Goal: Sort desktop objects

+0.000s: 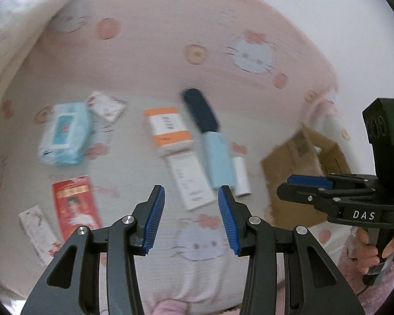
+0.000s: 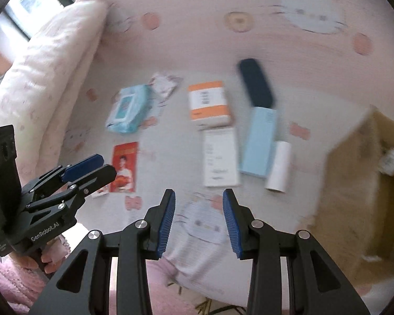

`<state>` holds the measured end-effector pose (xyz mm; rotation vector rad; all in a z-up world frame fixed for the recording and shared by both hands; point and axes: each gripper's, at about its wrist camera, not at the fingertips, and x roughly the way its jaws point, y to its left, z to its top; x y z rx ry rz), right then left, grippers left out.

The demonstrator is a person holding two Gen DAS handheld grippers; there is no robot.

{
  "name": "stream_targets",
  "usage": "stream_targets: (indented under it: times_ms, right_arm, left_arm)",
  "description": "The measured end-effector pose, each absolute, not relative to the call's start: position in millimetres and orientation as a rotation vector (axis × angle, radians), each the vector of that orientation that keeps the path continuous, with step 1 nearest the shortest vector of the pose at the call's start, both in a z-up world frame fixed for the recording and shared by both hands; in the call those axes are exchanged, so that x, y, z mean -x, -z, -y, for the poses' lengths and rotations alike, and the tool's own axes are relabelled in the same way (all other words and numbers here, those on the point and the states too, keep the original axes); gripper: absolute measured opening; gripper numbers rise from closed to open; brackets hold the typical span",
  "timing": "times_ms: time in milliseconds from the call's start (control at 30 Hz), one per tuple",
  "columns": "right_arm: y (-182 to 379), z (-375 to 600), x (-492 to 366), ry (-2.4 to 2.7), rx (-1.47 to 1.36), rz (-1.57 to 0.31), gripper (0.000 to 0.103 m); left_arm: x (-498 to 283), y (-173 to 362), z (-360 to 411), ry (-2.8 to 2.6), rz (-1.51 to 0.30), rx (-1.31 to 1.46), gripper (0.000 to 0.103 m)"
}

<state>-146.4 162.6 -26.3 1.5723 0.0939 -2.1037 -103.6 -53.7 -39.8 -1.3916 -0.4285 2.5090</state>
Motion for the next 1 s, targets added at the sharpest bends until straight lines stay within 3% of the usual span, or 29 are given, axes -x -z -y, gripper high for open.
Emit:
stream_targets:
  times_ms: [533,1000]
  right_arm:
    - [70.4,-75.2,182.1,1.933,-1.641,-0.113,0.034]
    - [142.4,-114.8,228.1,1.898,-1.808,-0.008,0.035]
  left_arm:
    - [115.8,80.7,131.8,-2.529,0.598,1.501,0.047]
    - [168.8,152.1,88.0,-2.374,0.657,1.588,0.047]
